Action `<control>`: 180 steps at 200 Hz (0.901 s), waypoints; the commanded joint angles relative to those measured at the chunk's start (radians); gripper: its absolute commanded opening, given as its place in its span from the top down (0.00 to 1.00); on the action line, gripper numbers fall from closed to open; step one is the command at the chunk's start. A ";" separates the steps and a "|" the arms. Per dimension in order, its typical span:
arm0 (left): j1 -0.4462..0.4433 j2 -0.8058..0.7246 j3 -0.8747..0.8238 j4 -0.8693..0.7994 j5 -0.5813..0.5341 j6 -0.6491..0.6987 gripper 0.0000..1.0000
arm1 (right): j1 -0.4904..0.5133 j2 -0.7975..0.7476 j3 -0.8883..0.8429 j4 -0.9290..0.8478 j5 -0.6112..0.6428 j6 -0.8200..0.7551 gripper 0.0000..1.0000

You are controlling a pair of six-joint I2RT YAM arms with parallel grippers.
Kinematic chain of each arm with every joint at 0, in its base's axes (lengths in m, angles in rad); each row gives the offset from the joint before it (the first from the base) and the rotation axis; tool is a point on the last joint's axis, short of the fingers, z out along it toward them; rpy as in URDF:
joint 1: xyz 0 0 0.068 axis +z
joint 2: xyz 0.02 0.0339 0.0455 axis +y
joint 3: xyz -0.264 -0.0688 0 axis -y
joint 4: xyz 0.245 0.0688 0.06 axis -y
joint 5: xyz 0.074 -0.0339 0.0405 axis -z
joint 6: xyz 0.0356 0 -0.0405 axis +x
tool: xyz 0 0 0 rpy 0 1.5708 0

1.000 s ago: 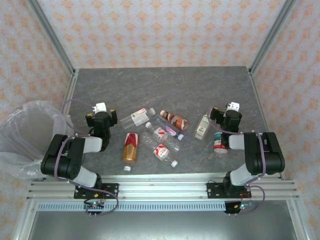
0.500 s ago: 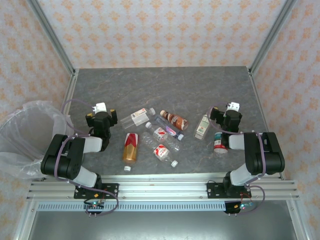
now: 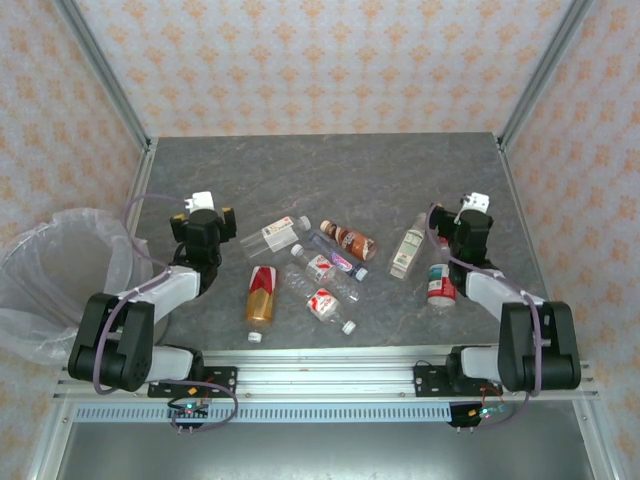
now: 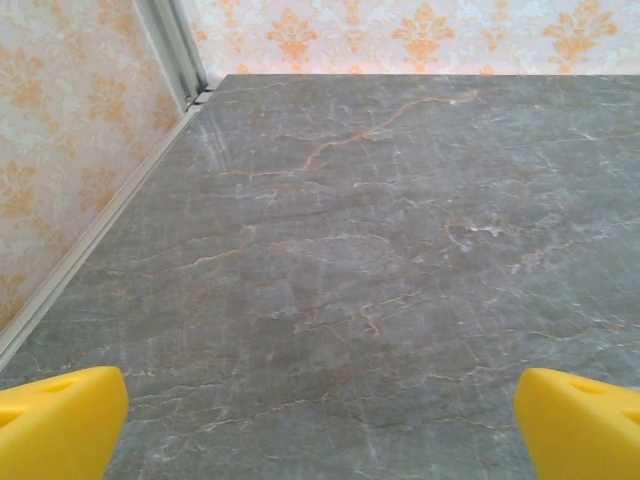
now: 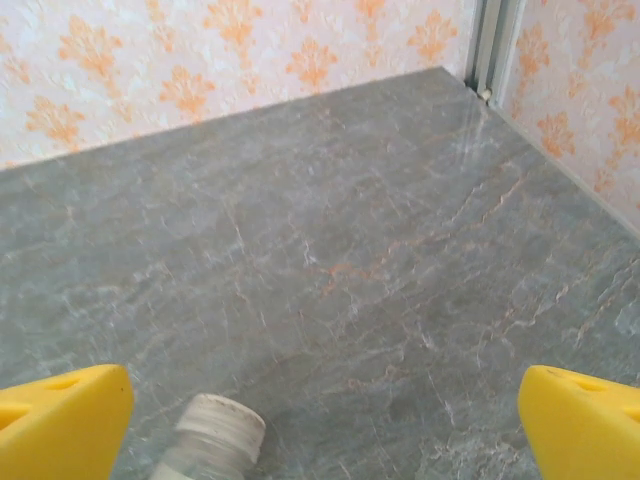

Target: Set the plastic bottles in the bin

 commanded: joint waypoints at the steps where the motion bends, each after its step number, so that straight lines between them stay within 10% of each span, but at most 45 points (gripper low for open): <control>1: -0.025 -0.033 0.081 -0.114 -0.053 -0.033 0.00 | 0.006 -0.054 0.044 -0.191 0.024 0.080 0.01; 90: -0.032 -0.086 0.247 -0.426 0.002 -0.326 0.00 | 0.003 -0.153 0.072 -0.482 0.056 0.234 0.01; 180: -0.042 -0.252 0.359 -0.823 0.299 -0.545 0.00 | -0.001 0.138 0.326 -0.897 0.076 0.251 0.05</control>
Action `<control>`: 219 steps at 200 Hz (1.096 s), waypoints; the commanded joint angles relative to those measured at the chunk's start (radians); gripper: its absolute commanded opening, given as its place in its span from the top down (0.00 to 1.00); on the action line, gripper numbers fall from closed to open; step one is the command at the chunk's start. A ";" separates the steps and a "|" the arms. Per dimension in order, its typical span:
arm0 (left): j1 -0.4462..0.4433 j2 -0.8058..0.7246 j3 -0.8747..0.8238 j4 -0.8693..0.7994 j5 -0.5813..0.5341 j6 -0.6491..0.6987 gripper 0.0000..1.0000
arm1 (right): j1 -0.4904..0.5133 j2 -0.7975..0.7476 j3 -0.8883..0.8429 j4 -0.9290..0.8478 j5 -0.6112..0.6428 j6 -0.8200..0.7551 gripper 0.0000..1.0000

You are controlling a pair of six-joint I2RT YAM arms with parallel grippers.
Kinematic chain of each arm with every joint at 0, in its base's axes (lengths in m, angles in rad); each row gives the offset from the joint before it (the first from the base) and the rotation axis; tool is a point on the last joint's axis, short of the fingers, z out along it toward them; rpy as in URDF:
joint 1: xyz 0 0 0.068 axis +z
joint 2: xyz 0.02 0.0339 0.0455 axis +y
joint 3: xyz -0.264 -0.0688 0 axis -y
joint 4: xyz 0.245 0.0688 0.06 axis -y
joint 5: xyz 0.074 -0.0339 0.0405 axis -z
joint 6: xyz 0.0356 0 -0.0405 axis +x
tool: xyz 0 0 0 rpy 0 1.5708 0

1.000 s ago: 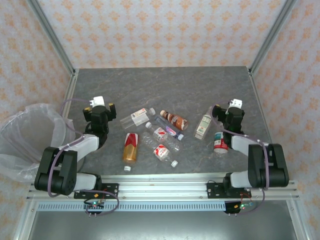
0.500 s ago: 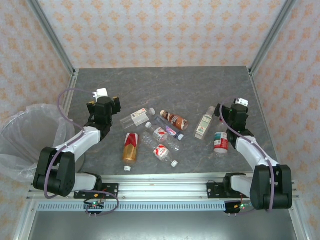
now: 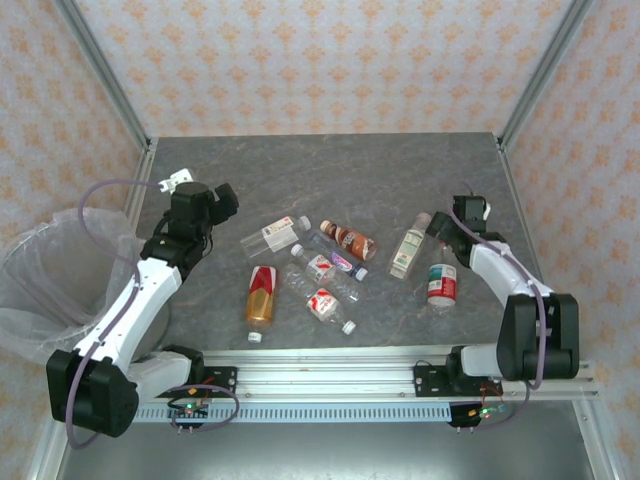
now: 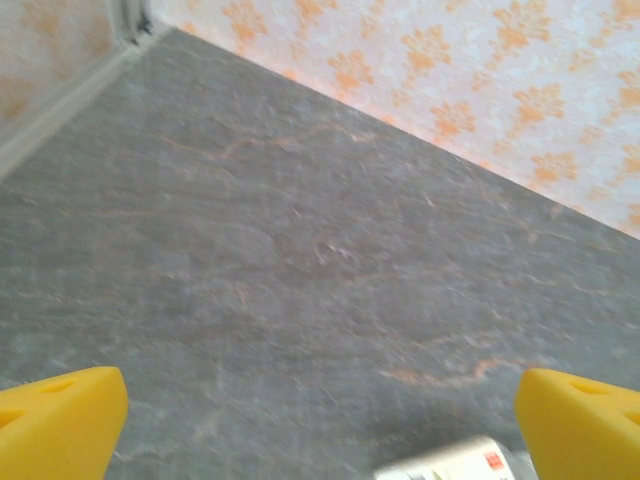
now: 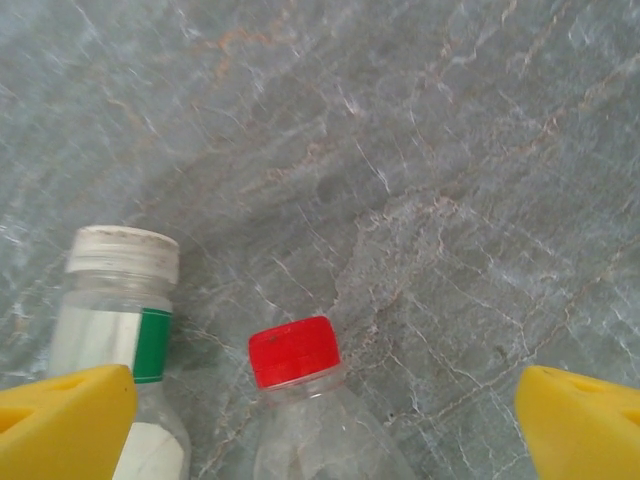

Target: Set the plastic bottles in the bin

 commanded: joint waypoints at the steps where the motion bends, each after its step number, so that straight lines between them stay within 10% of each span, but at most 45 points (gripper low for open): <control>1: -0.014 -0.016 0.009 -0.126 0.126 -0.078 0.00 | -0.003 0.043 0.037 -0.135 0.044 0.002 0.05; 79: -0.045 0.002 -0.021 -0.022 0.323 -0.074 0.00 | -0.013 0.192 0.161 -0.205 -0.031 -0.112 0.26; 219: -0.070 0.080 0.007 0.000 0.339 -0.059 0.00 | -0.023 0.461 0.365 -0.271 -0.044 -0.246 0.59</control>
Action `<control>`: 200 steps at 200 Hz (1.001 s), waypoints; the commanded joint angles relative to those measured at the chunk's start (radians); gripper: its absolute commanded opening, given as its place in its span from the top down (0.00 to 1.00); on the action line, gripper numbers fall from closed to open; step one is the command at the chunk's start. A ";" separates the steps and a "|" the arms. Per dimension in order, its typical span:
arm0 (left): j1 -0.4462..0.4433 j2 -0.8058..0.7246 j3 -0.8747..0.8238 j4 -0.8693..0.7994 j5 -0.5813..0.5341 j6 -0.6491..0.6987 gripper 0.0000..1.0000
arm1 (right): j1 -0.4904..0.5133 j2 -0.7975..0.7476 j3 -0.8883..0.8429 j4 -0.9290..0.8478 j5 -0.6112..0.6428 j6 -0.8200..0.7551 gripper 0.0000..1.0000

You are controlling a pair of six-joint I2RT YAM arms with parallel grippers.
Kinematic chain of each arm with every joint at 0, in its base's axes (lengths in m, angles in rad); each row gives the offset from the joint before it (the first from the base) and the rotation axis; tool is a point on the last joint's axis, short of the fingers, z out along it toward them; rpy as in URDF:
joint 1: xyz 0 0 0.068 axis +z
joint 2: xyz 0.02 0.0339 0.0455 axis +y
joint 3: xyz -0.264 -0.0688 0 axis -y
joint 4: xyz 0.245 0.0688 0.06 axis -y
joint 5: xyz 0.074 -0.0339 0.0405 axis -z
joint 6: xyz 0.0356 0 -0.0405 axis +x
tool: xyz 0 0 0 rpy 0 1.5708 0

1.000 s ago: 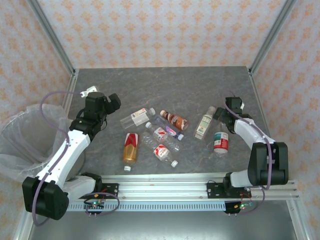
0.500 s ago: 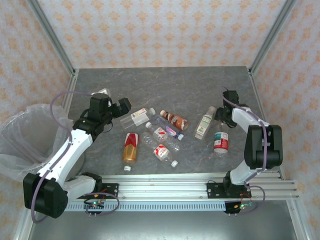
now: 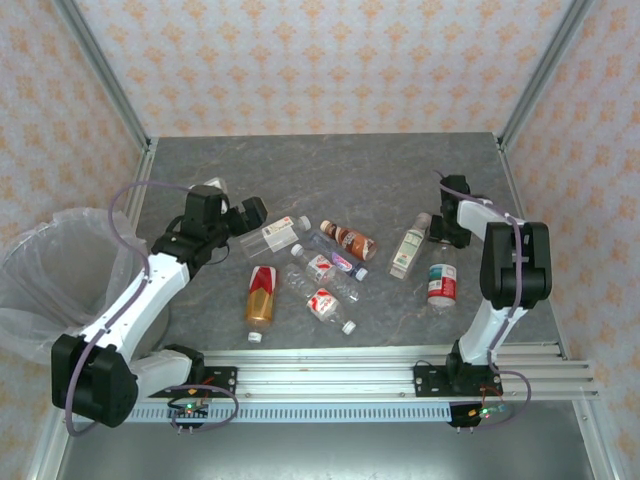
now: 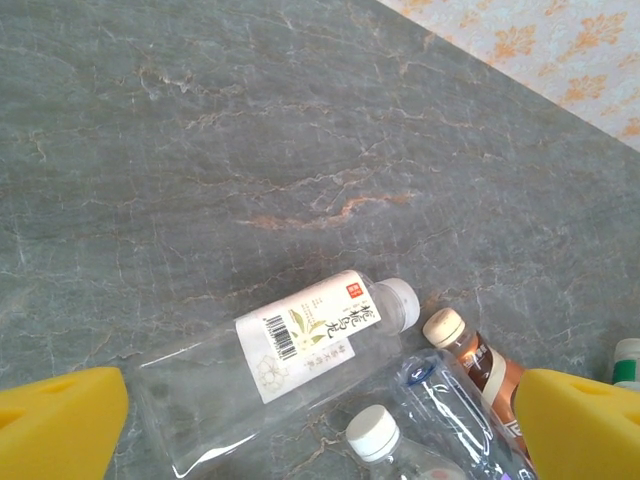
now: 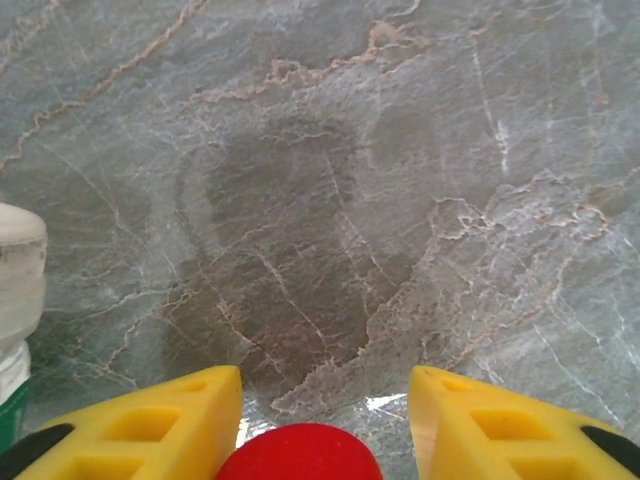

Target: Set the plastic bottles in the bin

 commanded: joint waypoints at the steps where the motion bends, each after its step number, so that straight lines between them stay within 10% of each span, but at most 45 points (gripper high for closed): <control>1: -0.011 0.013 0.017 0.025 0.017 0.005 0.00 | -0.006 0.008 0.021 -0.001 0.020 -0.027 0.60; 106: -0.054 0.059 0.000 0.167 0.096 -0.007 0.00 | 0.031 -0.323 -0.067 0.040 0.285 0.058 1.00; 200: -0.265 0.225 0.107 0.313 0.276 0.020 0.00 | 0.156 -0.661 -0.139 0.337 -0.198 0.312 1.00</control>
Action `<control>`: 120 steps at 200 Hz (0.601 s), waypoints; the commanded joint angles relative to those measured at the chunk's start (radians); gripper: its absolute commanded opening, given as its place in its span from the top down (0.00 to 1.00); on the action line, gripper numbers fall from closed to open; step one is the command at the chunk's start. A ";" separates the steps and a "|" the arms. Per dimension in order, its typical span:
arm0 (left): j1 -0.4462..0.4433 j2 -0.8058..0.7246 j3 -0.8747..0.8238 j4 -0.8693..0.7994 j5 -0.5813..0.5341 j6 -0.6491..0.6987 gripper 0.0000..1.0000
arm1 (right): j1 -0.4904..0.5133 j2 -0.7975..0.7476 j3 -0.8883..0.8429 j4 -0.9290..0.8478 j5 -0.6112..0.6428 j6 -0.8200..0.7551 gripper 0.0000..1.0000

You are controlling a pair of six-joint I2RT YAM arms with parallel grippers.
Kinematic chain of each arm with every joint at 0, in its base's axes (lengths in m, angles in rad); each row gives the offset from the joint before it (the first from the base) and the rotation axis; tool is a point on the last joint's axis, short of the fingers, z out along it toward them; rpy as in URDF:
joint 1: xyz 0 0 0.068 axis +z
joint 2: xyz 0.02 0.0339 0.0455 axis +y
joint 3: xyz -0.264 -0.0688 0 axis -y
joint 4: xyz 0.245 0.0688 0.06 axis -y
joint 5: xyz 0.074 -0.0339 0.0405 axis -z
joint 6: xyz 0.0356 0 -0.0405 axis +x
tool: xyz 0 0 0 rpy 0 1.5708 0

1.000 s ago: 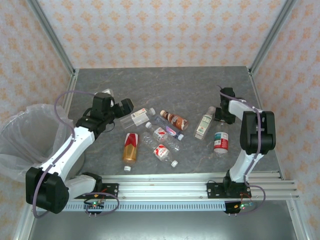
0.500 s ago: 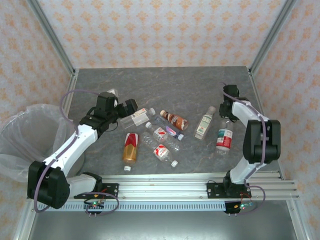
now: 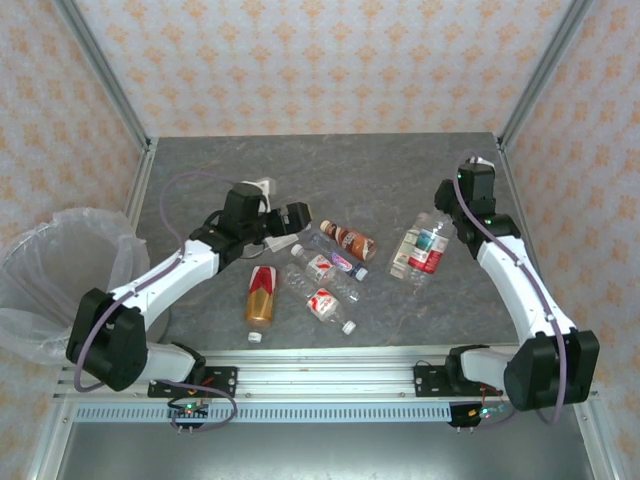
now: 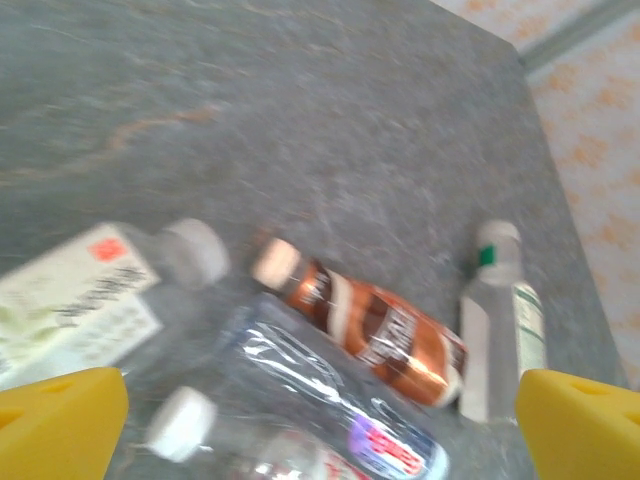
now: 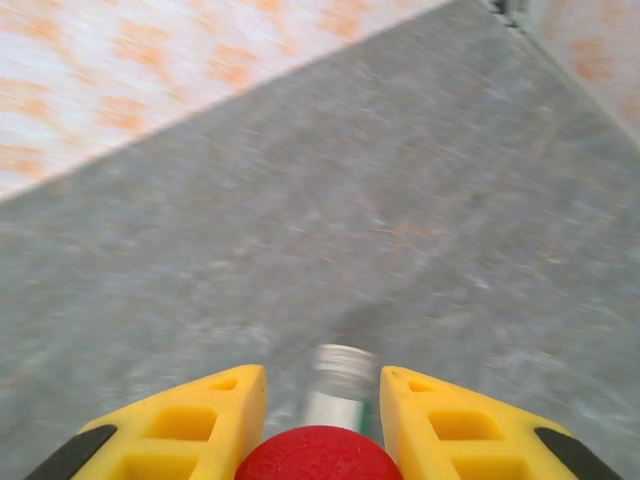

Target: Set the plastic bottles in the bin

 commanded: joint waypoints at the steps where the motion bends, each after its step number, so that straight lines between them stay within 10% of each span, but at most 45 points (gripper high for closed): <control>1: -0.060 0.023 0.065 0.089 0.097 0.035 0.00 | 0.029 -0.041 -0.030 0.128 -0.207 0.095 1.00; 120: -0.327 0.252 0.312 0.030 0.040 0.188 0.00 | 0.243 -0.040 -0.144 0.476 -0.260 0.238 1.00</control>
